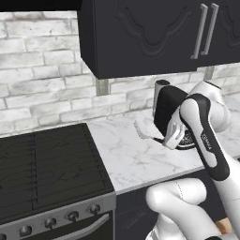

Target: Organize the utensils by type. Pick up the wooden spoons from the counter and place them in the open cabinet. Then pick up the metallic utensils from the counter and place them in the open drawer.

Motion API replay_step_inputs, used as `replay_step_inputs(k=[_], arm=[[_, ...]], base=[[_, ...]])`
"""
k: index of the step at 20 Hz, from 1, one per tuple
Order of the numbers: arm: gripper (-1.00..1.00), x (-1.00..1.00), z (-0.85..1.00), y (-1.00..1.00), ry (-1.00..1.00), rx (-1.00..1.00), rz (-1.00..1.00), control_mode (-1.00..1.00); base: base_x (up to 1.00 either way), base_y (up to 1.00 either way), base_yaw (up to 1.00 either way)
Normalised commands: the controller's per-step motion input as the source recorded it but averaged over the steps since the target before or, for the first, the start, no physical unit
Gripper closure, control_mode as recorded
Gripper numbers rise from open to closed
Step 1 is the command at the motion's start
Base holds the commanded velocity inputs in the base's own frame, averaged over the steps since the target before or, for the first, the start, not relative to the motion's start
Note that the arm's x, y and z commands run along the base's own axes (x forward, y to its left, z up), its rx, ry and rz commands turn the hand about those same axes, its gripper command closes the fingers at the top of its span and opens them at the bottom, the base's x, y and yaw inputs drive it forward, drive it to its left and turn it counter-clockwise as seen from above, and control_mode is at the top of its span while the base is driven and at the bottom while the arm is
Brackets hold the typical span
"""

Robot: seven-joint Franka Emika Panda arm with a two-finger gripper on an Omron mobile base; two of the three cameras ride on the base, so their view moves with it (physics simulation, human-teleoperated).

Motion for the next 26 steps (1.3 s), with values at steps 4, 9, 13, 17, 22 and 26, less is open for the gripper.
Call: replay_step_inputs(k=[4,9,13,17,22,26], arm=[[1.0,0.0,0.0,0.0,0.0,0.0,0.0,-1.0],[1.0,-0.09,0.0,-0.02,0.0,0.0,0.0,-1.0],[1.0,0.0,0.0,0.0,0.0,0.0,0.0,1.0],[1.0,0.0,0.0,0.0,0.0,0.0,0.0,1.0],[1.0,0.0,0.0,0.0,0.0,0.0,0.0,1.0],[1.0,0.0,0.0,0.0,0.0,0.0,0.0,1.0]], base=[[0.0,0.0,0.0],[0.0,0.0,0.0],[-0.6,-0.1,0.0],[-0.67,-0.22,0.14],[-0.73,-0.25,0.63],[-0.52,-0.18,0.98]])
